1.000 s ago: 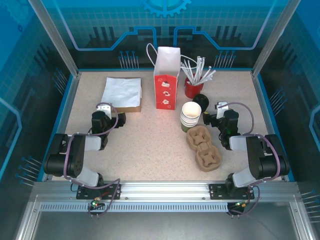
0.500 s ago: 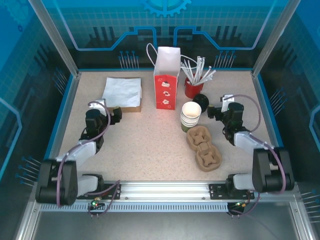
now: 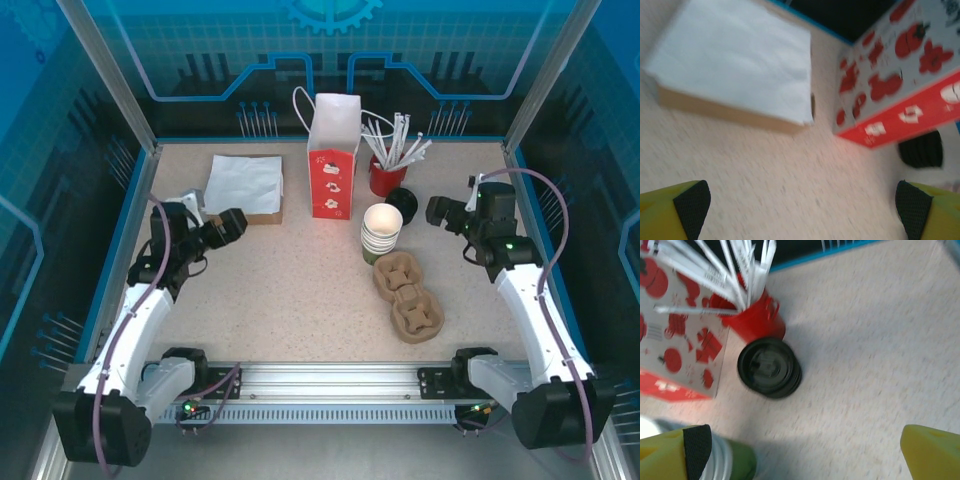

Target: Pack the takeout coffee

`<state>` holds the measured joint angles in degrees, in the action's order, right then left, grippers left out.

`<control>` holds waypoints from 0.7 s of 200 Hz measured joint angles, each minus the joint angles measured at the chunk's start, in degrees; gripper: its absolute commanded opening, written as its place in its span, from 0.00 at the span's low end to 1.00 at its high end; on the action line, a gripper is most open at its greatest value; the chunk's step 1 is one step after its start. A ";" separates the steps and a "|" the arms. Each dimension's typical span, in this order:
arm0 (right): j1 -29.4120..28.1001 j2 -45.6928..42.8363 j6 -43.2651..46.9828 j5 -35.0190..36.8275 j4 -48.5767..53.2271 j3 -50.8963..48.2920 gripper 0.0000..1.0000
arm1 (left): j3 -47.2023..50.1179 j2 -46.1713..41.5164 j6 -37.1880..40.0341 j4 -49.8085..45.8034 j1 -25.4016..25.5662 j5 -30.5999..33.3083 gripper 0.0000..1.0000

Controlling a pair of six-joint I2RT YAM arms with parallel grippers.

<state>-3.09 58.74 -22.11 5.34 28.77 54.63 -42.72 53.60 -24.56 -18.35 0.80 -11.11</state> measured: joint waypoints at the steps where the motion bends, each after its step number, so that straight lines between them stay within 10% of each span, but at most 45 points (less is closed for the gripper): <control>1: -0.04 -0.02 -0.04 -0.07 0.28 0.07 1.00 | 0.00 0.00 -0.09 -0.24 0.04 -0.20 0.99; 140: -7.06 16.22 -4.57 -18.67 15.89 15.39 0.57 | 7.28 -1.05 -17.59 6.45 14.64 -12.66 0.99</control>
<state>-10.15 74.96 -26.68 -13.32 44.66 70.02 -35.44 52.56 -42.15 -11.90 15.44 -23.77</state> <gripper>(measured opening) 0.610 0.986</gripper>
